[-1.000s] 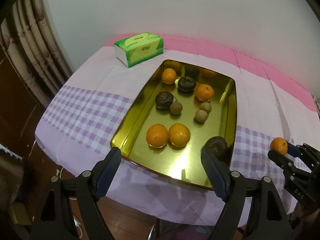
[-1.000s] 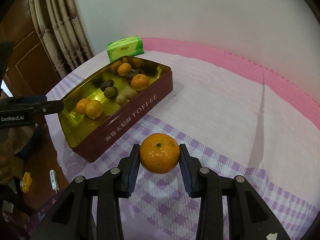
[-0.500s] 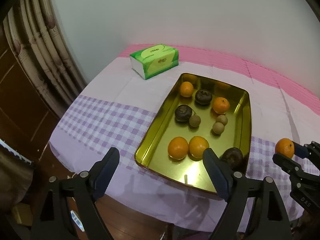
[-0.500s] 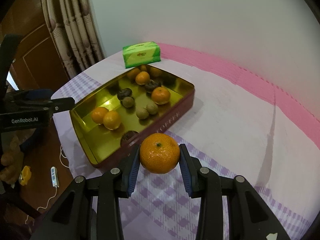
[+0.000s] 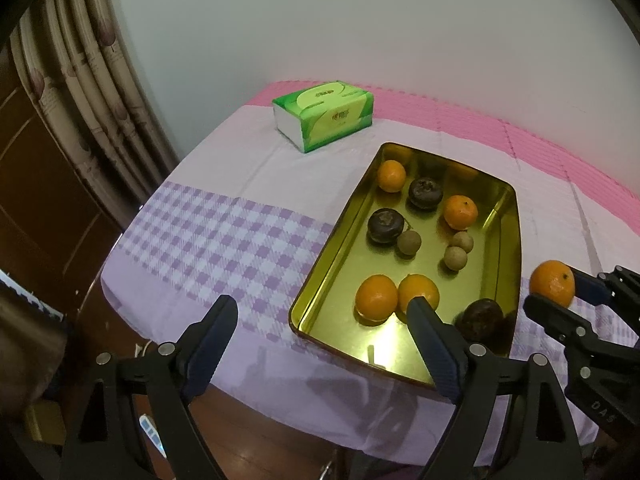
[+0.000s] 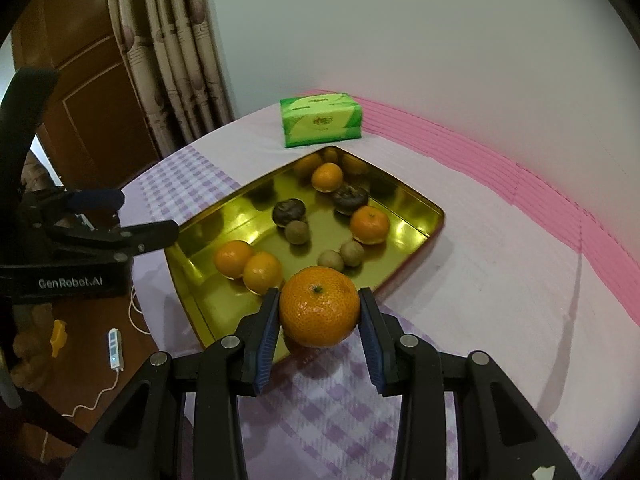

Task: Organize fruits
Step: 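Lower the mandarin orange into the gold tray and open the right gripper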

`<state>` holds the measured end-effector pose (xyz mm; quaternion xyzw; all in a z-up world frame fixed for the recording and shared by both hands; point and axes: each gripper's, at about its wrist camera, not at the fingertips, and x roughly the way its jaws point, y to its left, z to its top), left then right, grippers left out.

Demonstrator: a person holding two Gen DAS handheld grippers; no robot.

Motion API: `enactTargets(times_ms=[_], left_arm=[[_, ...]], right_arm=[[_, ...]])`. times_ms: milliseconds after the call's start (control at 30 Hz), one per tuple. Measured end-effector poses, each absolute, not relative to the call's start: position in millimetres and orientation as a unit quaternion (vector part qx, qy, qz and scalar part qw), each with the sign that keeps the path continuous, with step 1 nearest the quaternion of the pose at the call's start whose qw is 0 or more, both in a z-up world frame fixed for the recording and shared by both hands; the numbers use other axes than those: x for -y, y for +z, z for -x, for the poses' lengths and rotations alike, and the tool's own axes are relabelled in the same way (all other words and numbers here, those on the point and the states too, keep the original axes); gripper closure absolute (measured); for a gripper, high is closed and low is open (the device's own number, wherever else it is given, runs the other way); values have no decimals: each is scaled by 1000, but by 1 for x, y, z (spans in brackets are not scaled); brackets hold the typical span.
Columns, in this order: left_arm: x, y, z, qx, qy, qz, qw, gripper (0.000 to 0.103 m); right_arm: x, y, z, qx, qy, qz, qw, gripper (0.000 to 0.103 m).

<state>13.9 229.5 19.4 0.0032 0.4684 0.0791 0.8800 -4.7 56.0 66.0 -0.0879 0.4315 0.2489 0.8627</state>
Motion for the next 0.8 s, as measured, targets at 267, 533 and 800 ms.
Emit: enactTargets(times_ms=[267, 533, 800], left_arm=[[-236, 15, -18, -478, 82, 4, 875, 16], [-246, 11, -21, -487, 88, 20, 869, 16], [-250, 7, -23, -495, 88, 32, 864, 16]], right_arm=[[-75, 62, -3, -433, 264, 91, 857, 68], [-84, 57, -10, -437, 273, 90, 853, 68], [-92, 52, -17, -440, 279, 91, 849, 68]])
